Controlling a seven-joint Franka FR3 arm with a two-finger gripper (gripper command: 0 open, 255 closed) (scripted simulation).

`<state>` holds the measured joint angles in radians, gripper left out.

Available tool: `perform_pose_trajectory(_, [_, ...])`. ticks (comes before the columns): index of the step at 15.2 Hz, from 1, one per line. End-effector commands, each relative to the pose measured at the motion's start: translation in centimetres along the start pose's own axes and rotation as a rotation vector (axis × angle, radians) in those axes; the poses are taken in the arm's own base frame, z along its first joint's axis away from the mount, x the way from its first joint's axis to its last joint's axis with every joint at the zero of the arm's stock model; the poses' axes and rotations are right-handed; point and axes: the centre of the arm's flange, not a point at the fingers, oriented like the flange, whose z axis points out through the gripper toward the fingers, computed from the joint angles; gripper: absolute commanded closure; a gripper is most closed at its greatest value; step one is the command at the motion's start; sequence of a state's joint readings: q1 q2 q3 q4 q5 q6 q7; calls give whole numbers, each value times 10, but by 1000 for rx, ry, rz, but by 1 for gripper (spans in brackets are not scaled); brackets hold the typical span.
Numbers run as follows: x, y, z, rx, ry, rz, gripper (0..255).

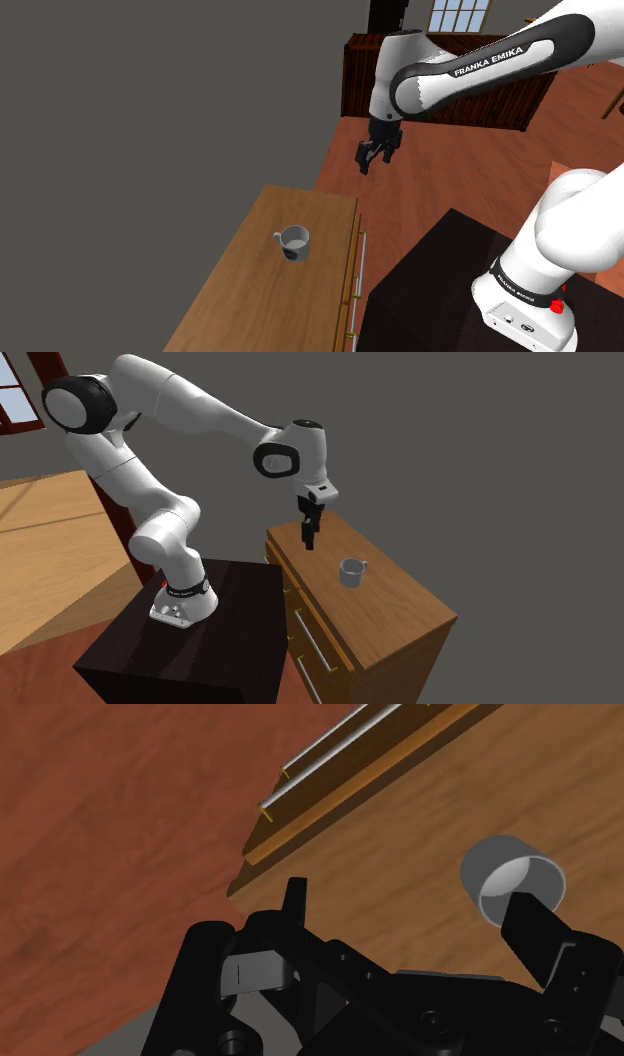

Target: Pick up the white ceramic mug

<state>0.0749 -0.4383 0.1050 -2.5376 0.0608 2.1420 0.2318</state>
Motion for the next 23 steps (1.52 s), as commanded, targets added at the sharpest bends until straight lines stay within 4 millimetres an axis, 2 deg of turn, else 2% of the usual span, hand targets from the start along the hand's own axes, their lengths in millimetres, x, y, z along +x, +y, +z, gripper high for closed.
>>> perform_pose_trajectory(1, [7,-12,22,3,1,-1,0])
perform_pose_trajectory(23, [108,-149,255,34,-4,-13,0])
